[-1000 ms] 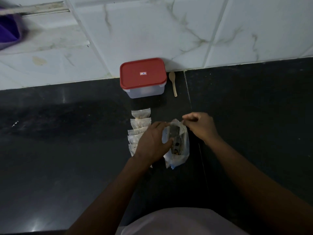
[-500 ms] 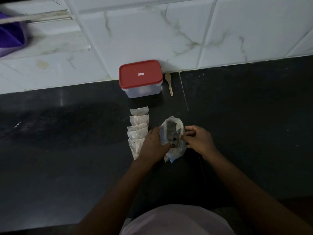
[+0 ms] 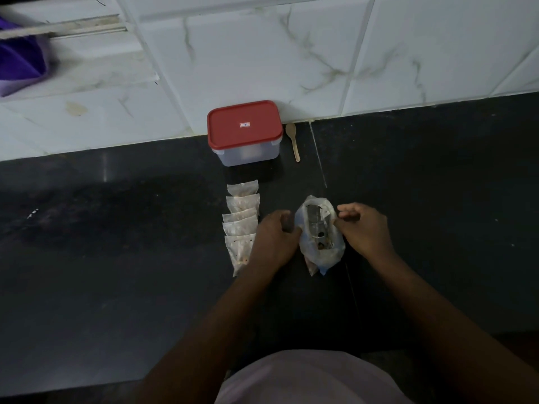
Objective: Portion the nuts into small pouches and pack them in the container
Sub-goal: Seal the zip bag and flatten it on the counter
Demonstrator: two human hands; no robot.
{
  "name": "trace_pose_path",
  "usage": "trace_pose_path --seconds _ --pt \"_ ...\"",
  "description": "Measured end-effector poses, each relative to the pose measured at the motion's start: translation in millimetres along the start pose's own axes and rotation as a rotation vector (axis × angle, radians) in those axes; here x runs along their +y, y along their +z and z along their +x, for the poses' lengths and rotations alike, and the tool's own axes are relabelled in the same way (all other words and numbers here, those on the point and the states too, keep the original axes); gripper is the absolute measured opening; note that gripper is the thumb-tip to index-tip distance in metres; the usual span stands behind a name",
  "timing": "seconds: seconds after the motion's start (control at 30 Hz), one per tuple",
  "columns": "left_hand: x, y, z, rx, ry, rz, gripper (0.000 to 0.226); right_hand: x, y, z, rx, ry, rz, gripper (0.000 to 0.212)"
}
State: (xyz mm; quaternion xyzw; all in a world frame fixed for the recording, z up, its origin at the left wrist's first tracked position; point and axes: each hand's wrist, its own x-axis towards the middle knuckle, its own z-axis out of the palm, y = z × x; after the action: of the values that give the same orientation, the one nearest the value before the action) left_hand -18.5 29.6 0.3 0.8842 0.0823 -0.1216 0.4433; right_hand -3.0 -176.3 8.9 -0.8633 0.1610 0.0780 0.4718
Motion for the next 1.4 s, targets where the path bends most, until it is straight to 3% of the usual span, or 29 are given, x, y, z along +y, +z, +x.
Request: trace_pose_path --seconds 0.1,0.27,0.57,0.9,1.1,1.23,1.4 --pt "-3 -16 12 0.058 0.033 0.195 0.033 -8 4 -3 0.049 -0.109 0.022 0.018" --pt "8 -27 32 -0.021 0.079 0.543 0.021 -11 11 -1 0.036 -0.157 0.021 0.019" --pt "12 -14 47 -0.134 0.116 0.789 0.021 0 9 -1 0.013 -0.119 -0.021 0.019" --pt "1 -15 46 -0.069 0.157 0.743 0.020 6 -1 -3 0.016 -0.130 0.020 0.016" --pt "25 -15 43 0.008 0.160 0.298 0.008 3 -5 -3 0.003 -0.117 0.034 0.015" --pt "47 -3 29 -0.074 0.315 0.205 0.019 5 -4 -2 -0.005 -0.111 0.033 0.015" --pt "49 11 26 -0.133 0.327 0.239 0.022 5 -4 -2 -0.028 -0.073 -0.004 0.015"
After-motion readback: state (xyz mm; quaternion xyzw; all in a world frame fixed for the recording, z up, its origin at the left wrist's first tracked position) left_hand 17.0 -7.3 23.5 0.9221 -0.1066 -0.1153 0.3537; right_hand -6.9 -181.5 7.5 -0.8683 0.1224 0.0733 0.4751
